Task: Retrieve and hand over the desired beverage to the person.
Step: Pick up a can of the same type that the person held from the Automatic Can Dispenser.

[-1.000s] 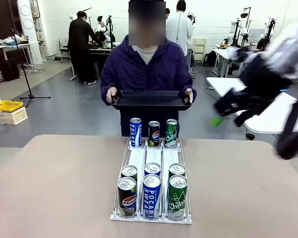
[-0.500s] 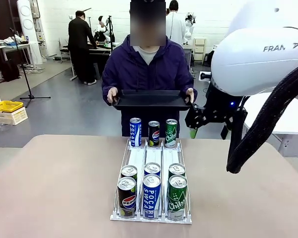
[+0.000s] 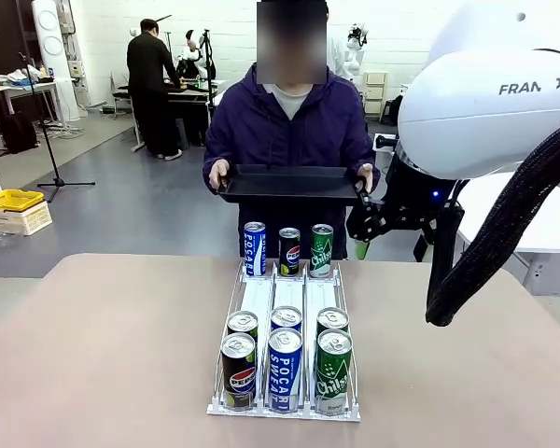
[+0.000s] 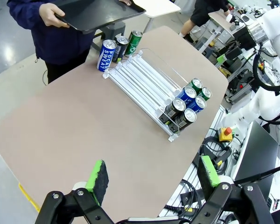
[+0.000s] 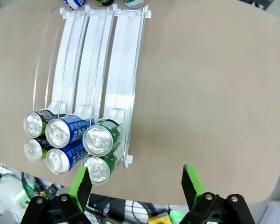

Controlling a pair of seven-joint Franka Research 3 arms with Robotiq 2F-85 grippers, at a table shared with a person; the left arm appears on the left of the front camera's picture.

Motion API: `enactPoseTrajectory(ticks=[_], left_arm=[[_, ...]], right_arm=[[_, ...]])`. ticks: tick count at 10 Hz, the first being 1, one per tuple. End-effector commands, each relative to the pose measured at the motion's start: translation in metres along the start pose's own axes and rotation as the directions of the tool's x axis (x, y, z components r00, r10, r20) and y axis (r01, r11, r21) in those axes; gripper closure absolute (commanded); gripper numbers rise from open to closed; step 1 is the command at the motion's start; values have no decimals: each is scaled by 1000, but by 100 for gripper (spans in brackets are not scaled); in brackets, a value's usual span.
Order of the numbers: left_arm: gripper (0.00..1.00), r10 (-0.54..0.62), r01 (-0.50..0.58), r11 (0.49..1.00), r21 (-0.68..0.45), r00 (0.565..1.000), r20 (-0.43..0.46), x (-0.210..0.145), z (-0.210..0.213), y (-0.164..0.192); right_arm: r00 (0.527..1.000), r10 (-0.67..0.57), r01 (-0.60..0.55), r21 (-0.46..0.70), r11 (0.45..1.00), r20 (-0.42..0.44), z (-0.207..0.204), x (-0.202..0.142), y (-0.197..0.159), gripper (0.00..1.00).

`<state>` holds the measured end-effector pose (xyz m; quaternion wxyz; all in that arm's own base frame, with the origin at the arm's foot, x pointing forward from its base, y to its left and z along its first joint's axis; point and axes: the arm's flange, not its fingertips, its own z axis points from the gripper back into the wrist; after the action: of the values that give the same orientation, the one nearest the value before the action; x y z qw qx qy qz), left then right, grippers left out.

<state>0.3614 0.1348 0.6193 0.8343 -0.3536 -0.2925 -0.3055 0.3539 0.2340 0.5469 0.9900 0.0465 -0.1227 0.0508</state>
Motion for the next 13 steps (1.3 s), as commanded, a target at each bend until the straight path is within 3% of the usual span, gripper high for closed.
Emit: enactPoseTrajectory(ticks=[1, 4, 9, 13], left_arm=[[0, -22, 22, 1000, -14, 1000, 15, 1, 2, 1], [0, -22, 22, 1000, -14, 1000, 15, 1, 2, 1], [0, -22, 22, 1000, -14, 1000, 15, 1, 2, 1], [0, -22, 22, 1000, -14, 1000, 15, 1, 2, 1]], right_arm=[[1000, 9, -9, -7, 1000, 5, 1, 1, -3, 0], [1000, 0, 0, 1, 1000, 0, 0, 0, 0, 0], [993, 24, -33, -77, 997, -116, -66, -38, 64, 0], [992, 0, -8, -58, 998, -126, -85, -52, 71, 0]])
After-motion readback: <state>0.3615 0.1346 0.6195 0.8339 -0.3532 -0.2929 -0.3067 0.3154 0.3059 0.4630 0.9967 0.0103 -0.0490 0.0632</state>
